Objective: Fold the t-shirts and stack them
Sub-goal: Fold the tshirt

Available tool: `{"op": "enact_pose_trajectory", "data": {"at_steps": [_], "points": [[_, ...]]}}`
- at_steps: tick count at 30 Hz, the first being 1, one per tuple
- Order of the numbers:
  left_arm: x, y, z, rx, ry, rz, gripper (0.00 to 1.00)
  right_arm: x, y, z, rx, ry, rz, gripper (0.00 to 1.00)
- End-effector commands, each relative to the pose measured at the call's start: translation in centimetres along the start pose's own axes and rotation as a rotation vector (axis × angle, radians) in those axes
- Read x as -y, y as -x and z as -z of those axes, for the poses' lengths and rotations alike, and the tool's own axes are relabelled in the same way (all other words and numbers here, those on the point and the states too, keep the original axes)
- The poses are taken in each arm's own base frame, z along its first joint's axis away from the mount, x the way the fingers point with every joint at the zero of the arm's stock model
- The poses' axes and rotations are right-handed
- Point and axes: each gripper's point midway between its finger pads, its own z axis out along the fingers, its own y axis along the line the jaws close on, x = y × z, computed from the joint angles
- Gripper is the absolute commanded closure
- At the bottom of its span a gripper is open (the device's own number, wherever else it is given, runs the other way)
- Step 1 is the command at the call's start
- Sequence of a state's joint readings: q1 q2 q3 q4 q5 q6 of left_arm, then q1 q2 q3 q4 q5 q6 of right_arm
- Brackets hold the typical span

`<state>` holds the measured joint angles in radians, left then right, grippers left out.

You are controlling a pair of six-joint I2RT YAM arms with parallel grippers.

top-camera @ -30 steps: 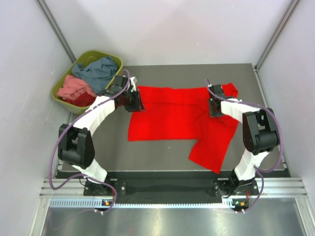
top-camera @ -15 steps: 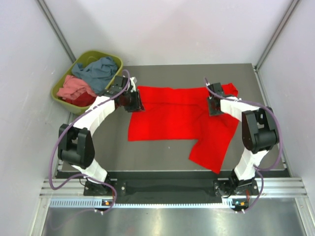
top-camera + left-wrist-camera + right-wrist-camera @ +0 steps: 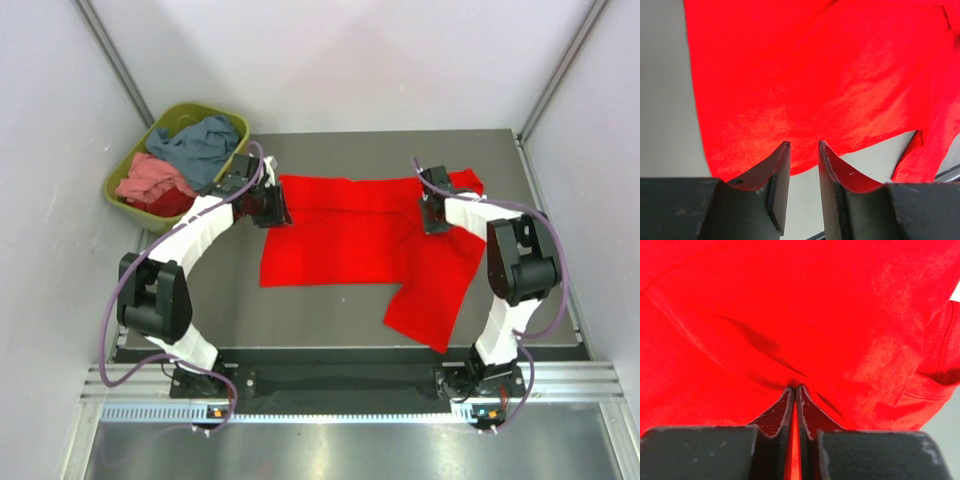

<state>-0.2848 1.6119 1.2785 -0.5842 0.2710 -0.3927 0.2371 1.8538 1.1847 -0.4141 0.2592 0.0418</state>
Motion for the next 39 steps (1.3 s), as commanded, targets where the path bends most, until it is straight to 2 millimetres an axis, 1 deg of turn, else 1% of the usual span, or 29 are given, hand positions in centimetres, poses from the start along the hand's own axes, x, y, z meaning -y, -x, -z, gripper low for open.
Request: {"op": "enact_pose_trajectory", "data": {"at_steps": [1, 3, 4, 6, 7, 10, 11, 13, 14, 15, 16, 17, 18, 19, 20, 21, 22, 23, 24, 27, 28, 29, 31, 32, 33, 34, 35, 37, 39], "points": [[0.4, 1.0, 1.1, 0.055, -0.009, -0.023, 0.66, 0.0, 1.0, 0.4, -0.009, 0.011, -0.016, 1.0], [0.4, 0.9, 1.2, 0.055, -0.008, -0.022, 0.66, -0.1, 1.1, 1.7, -0.019, 0.033, -0.025, 1.0], [0.4, 1.0, 1.1, 0.057, -0.011, -0.023, 0.66, -0.1, 1.7, 2.4, -0.009, 0.038, -0.032, 1.0], [0.3, 0.9, 1.0, 0.052, -0.008, -0.02, 0.66, 0.0, 1.7, 3.7, -0.02, 0.056, -0.043, 1.0], [0.3, 1.0, 1.0, 0.054, -0.008, -0.02, 0.66, -0.5, 2.1, 4.3, -0.017, 0.095, -0.048, 1.0], [0.4, 0.9, 0.9, 0.049, -0.012, -0.018, 0.66, -0.8, 2.2, 5.2, -0.034, 0.172, -0.085, 1.0], [0.4, 0.9, 1.0, 0.05, -0.013, -0.018, 0.66, -0.3, 2.1, 5.1, -0.044, 0.185, -0.11, 1.0], [0.4, 0.9, 1.0, 0.049, -0.011, -0.018, 0.66, -0.7, 2.1, 5.2, -0.053, 0.249, -0.147, 1.0], [0.4, 0.9, 1.0, 0.051, -0.01, -0.02, 0.66, -0.1, 2.1, 5.0, -0.054, 0.25, -0.165, 1.0], [0.3, 0.8, 1.0, 0.05, -0.009, -0.019, 0.66, 0.3, 2.0, 4.6, -0.063, 0.235, -0.17, 1.0], [0.5, 0.9, 1.1, 0.052, -0.011, -0.021, 0.66, 0.7, 2.4, 4.4, -0.058, 0.223, -0.176, 1.0], [0.3, 0.8, 1.0, 0.047, -0.008, -0.018, 0.66, 1.1, 2.1, 3.6, -0.074, 0.211, -0.178, 1.0], [0.4, 0.8, 1.0, 0.046, -0.014, -0.017, 0.66, 1.3, 2.7, 3.4, -0.068, 0.2, -0.175, 1.0], [0.4, 0.8, 0.9, 0.044, -0.012, -0.015, 0.66, 1.8, 2.7, 3.0, -0.073, 0.172, -0.177, 0.99], [0.4, 0.8, 0.9, 0.045, -0.014, -0.015, 0.66, 1.9, 2.7, 2.5, -0.076, 0.161, -0.173, 0.95], [0.4, 0.8, 0.9, 0.043, -0.013, -0.015, 0.66, 2.4, 2.6, 1.9, -0.085, 0.126, -0.174, 0.93], [0.4, 0.8, 0.9, 0.045, -0.011, -0.015, 0.66, 2.8, 2.9, 1.7, -0.077, 0.105, -0.178, 0.9], [0.3, 0.8, 0.9, 0.044, -0.007, -0.015, 0.66, 3.0, 3.0, 1.5, -0.078, 0.085, -0.178, 0.85], [0.3, 0.8, 0.9, 0.043, -0.006, -0.017, 0.66, 3.7, 2.9, 1.1, -0.083, 0.04, -0.177, 0.84], [0.2, 0.8, 1.0, 0.045, -0.001, -0.019, 0.66, 4.8, 4.0, 1.4, -0.059, -0.046, -0.149, 0.81], [0.3, 0.9, 1.1, 0.051, -0.003, -0.02, 0.66, 5.1, 4.7, 1.8, -0.041, -0.07, -0.141, 0.8], [0.3, 0.9, 1.1, 0.052, -0.004, -0.02, 0.66, 4.8, 4.9, 2.3, -0.038, -0.087, -0.12, 0.79], [0.3, 0.9, 1.2, 0.053, -0.006, -0.018, 0.66, 5.3, 5.9, 3.7, -0.004, -0.139, -0.103, 0.79], [0.4, 1.0, 1.2, 0.056, -0.007, -0.019, 0.66, 4.8, 6.3, 4.8, 0.016, -0.146, -0.09, 0.78], [0.4, 0.9, 1.2, 0.053, -0.006, -0.018, 0.66, 5.3, 6.5, 5.3, 0.025, -0.184, -0.086, 0.78], [0.4, 1.0, 1.3, 0.058, -0.008, -0.02, 0.66, 5.2, 6.6, 5.8, 0.034, -0.198, -0.079, 0.78], [0.4, 0.9, 1.3, 0.056, -0.005, -0.02, 0.66, 4.7, 6.7, 6.6, 0.042, -0.203, -0.063, 0.77], [0.4, 1.0, 1.4, 0.06, -0.005, -0.021, 0.66, 4.4, 6.6, 7.2, 0.044, -0.21, -0.044, 0.77], [0.5, 1.0, 1.5, 0.062, -0.008, -0.022, 0.66, 2.9, 6.4, 7.8, 0.05, -0.146, -0.018, 0.79]]}}
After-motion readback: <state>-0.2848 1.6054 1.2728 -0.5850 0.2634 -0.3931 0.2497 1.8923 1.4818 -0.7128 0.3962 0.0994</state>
